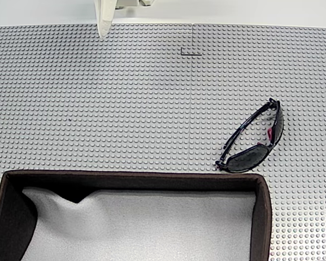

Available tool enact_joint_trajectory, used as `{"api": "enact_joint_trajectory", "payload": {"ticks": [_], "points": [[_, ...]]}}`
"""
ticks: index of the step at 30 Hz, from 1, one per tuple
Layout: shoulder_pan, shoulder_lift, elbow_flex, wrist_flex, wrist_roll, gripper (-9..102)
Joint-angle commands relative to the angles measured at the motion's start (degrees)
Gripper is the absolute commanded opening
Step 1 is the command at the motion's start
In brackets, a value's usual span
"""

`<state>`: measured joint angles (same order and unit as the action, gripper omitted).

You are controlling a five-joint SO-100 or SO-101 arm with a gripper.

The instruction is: Grasp a glasses and put it in the bin.

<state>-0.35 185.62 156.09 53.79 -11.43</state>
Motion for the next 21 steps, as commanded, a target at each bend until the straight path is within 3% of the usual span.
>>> {"api": "enact_joint_trajectory", "payload": {"ticks": [1,13,21], "points": [[-0.79,3.43,0.09,16.17,-1.05,0],[-0.79,3.60,-0.97,16.17,-2.29,0],[-19.95,-28.30,-24.79,17.93,0.26,0]]}}
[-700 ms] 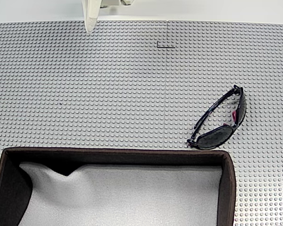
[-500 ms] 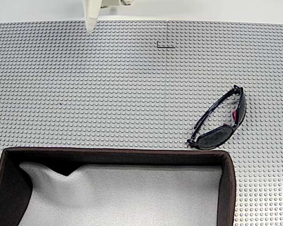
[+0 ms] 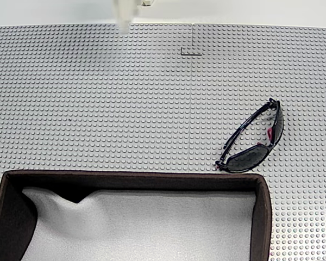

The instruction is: Grasp a glasses and put it in the bin.

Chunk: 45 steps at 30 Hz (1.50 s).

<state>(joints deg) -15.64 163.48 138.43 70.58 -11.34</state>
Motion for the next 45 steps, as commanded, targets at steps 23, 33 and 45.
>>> {"api": "enact_joint_trajectory", "payload": {"ticks": [23,33,45], "points": [[-26.37,-68.38,-48.60,-4.66,7.12,29],[-29.36,-85.17,-65.48,-5.89,9.14,25],[-31.20,-97.38,-73.74,-8.96,11.43,25]]}}
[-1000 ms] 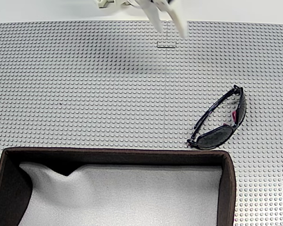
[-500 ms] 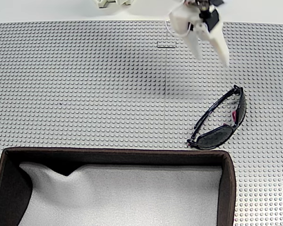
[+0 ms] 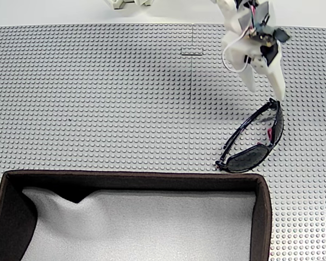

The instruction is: Grasp a glasses and put it in the bin.

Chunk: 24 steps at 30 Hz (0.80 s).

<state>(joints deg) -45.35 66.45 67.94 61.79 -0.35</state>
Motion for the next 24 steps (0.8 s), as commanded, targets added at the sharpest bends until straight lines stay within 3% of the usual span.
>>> {"api": "enact_joint_trajectory", "payload": {"ticks": [1,19,24], "points": [[-1.49,-2.20,-4.92,-1.14,0.18,23],[-0.70,-13.18,-13.89,-8.17,0.26,12],[-0.44,-13.97,-13.89,-10.99,0.35,0]]}}
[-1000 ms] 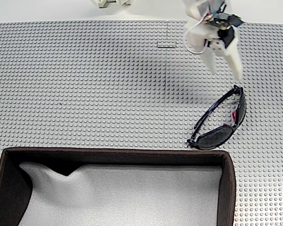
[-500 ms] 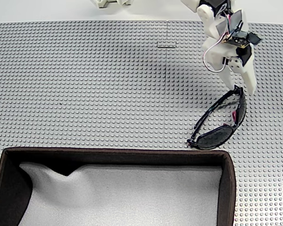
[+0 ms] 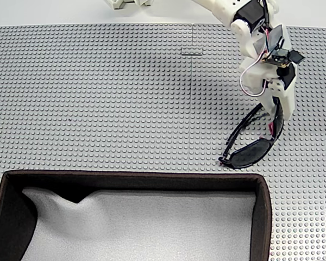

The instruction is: Grasp a glasses and put it in the bin.

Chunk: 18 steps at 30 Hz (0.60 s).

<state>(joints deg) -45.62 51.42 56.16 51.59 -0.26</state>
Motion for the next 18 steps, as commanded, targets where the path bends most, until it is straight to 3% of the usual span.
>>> {"api": "enact_joint_trajectory", "payload": {"ticks": [1,9,18], "points": [[-0.18,0.97,-2.11,-1.23,0.00,0],[1.14,3.87,-2.20,-2.72,-2.02,-1],[5.71,19.95,-0.70,-1.93,-5.62,-1]]}}
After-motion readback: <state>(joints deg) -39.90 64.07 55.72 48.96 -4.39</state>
